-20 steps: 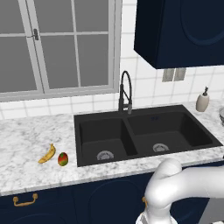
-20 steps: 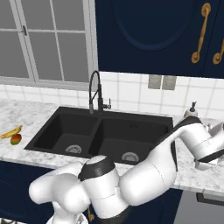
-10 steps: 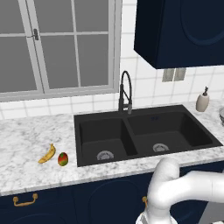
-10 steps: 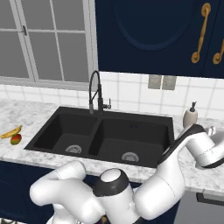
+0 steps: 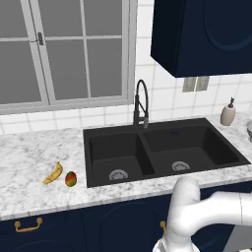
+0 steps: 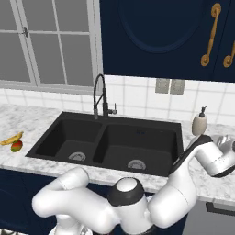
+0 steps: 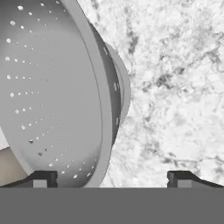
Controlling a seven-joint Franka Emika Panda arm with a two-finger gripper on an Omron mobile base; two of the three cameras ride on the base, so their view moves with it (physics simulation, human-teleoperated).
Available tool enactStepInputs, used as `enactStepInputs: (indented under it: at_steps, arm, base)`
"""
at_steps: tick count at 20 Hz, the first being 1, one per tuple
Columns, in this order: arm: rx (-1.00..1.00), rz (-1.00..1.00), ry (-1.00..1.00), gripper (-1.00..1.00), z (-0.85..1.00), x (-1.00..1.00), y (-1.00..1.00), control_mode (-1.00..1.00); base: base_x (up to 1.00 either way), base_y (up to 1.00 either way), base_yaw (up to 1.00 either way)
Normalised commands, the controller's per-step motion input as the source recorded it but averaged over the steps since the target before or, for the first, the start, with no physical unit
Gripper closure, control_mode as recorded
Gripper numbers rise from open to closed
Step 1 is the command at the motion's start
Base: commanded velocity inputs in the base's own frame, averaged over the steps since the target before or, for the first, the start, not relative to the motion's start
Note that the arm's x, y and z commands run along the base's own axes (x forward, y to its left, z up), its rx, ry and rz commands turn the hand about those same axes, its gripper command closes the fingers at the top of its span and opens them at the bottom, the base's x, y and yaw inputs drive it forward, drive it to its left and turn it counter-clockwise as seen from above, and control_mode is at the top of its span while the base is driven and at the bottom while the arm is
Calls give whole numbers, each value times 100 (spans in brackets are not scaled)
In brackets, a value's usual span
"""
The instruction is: Put the colander in the sink, put the mango, banana in the colander, and turn on the sink faucet and pour water over the colander.
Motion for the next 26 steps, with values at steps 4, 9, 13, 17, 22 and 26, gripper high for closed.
enactStepInputs:
  at_steps: [4,9,13,17,22,26]
  arm:
    - [0,-10,0,-100,-25,32,-19,-100]
    - [0,-9,0,-100,-31,31,-22,-100]
    - [0,-8,0,100,-31,19,-15,-100]
    - [0,-3,0,100,-33,-1,-12,-100]
    - [0,-3,-12,100,-7,-23,-3,-100]
    - [0,0,-23,100,15,-60,2,-100]
  base:
    - [0,0,0]
    - [0,0,0]
    - [0,0,0]
    - [0,0,0]
    - [0,0,0]
    - [0,0,0]
